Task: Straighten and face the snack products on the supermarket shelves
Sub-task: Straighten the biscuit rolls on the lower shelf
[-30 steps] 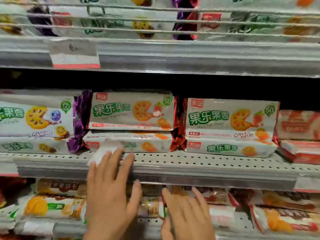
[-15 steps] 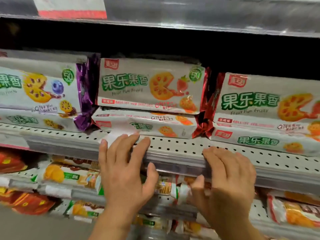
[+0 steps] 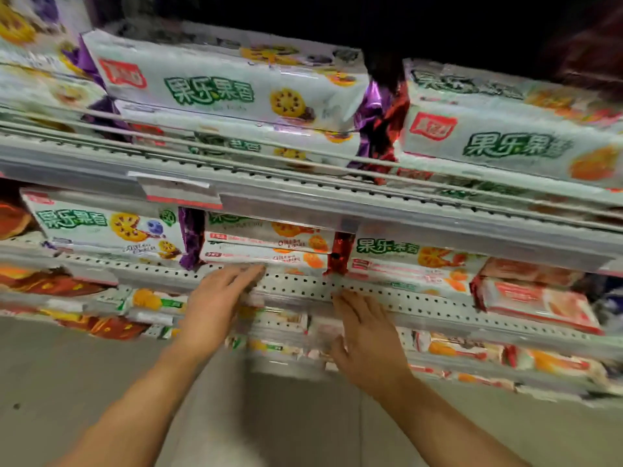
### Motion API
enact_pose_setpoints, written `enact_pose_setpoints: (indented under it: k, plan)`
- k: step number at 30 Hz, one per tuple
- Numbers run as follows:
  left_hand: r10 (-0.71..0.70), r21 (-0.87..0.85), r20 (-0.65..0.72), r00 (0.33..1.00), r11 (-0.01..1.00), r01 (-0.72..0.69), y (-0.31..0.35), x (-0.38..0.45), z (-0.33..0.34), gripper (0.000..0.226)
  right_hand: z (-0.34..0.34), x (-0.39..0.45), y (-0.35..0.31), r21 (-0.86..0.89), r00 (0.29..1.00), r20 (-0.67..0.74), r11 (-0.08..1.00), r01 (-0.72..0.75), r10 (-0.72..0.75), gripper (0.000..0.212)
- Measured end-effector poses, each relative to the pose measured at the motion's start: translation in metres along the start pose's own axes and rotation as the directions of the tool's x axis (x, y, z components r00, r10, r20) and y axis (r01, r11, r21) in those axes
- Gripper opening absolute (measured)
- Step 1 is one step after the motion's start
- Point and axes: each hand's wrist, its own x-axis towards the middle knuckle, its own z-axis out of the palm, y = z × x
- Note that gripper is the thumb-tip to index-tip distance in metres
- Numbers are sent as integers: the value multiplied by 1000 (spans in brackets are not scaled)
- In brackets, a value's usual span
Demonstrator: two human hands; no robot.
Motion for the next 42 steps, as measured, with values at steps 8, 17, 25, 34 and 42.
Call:
enact_pose_setpoints:
  k: [8,17,25,34,42]
  plan:
    - [-258,-509,45,965,825,244,101,-14,-90,48,-83,-57,-26,295,984,151,946,-131,89,39]
    - [-183,-761,361,914,509,403,152,-32,-104,35,-125,-46,-61,587,930,291,725,-360,226,48]
    - [-238,-636,231,943,697,332,140,-24,-42,27,-77,-17,-14,458,947,218,832,-312,235,4]
    - [-158,-5,200,967,987,162,102,0,25,63,-51,53,41,187,963,50,945,-270,265,9]
    - [-214,101,230,949,975,196,109,-7,35,79,-50,67,36,148,903,221,903,-404,368,20]
